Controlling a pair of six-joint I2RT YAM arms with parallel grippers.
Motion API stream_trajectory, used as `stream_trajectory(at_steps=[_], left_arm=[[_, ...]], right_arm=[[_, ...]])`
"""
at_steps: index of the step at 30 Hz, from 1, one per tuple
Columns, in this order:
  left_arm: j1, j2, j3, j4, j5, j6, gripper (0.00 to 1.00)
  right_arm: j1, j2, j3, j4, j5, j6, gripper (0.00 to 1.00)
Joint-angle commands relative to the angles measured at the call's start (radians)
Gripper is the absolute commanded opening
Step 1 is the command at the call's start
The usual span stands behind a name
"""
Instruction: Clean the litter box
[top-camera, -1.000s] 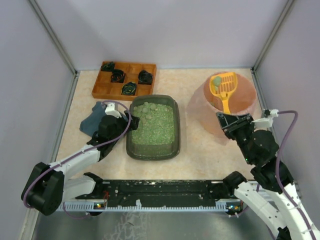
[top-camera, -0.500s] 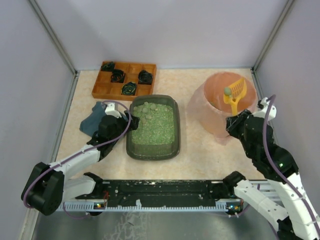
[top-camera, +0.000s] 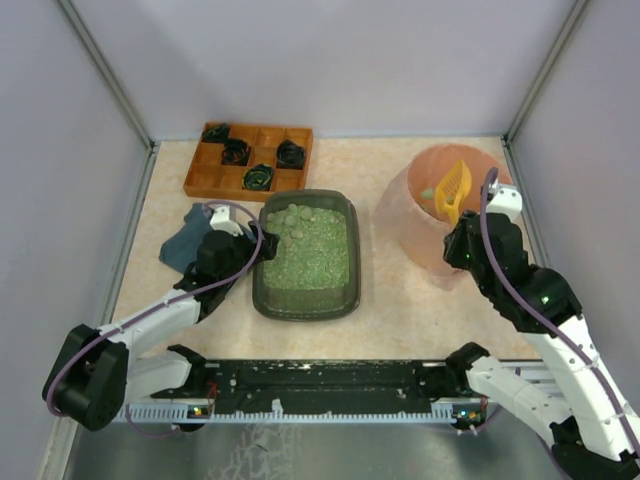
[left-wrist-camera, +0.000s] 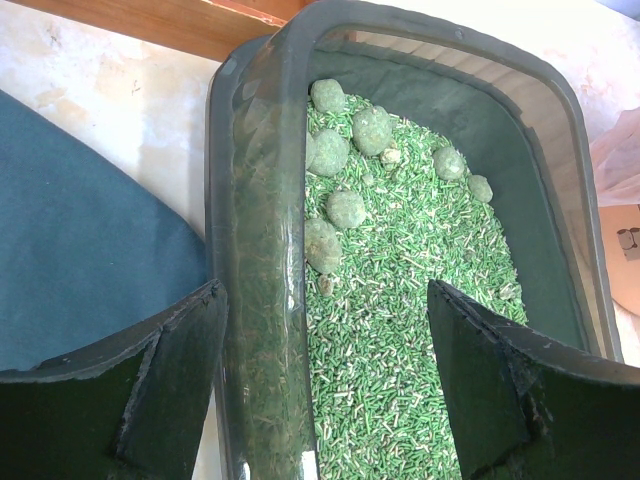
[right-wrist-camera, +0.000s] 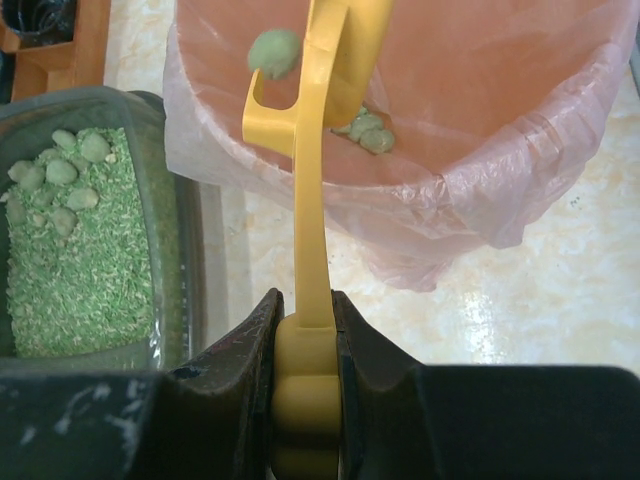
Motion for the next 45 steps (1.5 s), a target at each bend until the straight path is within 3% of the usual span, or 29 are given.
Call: stream_trajectory(at_steps=[1, 9, 16, 22, 28, 33, 39, 45], left_arm=[[-0.004, 0.003, 0.017, 0.006, 0.011, 0.007, 0.86], [-0.005, 0.0, 0.017, 0.004, 0.005, 0.012, 0.86], [-0.005, 0.002, 0.017, 0.004, 0.011, 0.009, 0.86], [-0.004, -0.005, 0.015, 0.003, 0.006, 0.009, 0.86], [-0.005, -0.015, 0.009, 0.005, 0.001, 0.004, 0.85], [-0.004, -0.015, 0.008, 0.004, -0.001, 0.005, 0.85], [-0.005, -0.016, 0.01, 0.004, 0.0, 0.006, 0.85], [-0.004, -0.021, 0.009, 0.003, -0.001, 0.006, 0.85]], right_arm=[[-0.007, 0.029, 0.1, -0.004, 0.008, -0.084, 0.0], [-0.007, 0.059, 0.169, 0.004, 0.002, -0.132, 0.0], [-0.007, 0.054, 0.228, 0.136, -0.299, -0.167, 0.0], [0.023, 0.144, 0.13, 0.267, -0.591, -0.035, 0.0], [0.178, 0.184, -0.051, 0.423, -0.483, 0.202, 0.0], [0.293, 0.271, -0.094, 0.452, -0.38, 0.353, 0.0], [0.332, 0.37, -0.096, 0.521, -0.454, 0.423, 0.0], [0.332, 0.456, -0.112, 0.536, -0.481, 0.606, 0.0]])
